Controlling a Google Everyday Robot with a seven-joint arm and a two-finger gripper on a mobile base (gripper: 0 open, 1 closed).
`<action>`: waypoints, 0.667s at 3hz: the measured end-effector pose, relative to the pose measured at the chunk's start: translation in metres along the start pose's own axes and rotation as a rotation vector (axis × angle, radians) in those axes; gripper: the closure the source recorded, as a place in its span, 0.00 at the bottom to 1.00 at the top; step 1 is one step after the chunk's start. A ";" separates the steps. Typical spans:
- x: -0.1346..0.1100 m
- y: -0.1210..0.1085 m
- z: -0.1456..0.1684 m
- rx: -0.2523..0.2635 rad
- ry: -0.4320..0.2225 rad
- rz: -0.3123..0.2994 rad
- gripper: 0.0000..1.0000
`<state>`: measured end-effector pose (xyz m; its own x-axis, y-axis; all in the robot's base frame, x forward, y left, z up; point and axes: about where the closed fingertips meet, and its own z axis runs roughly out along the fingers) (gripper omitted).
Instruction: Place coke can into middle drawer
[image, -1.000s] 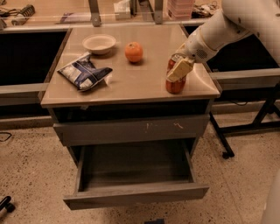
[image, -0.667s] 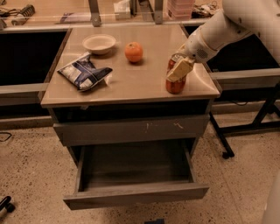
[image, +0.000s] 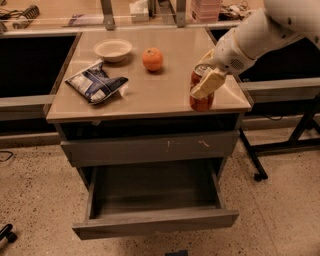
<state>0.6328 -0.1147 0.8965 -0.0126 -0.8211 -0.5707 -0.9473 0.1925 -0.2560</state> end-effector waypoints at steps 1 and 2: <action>-0.008 0.035 -0.019 -0.008 -0.029 -0.040 1.00; -0.007 0.086 -0.037 -0.101 -0.044 -0.020 1.00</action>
Offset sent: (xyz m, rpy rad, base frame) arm -0.1644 -0.0055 0.0129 0.0578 0.1851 0.1368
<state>0.5392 -0.1126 0.9073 0.0187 -0.7994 -0.6005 -0.9747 0.1192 -0.1890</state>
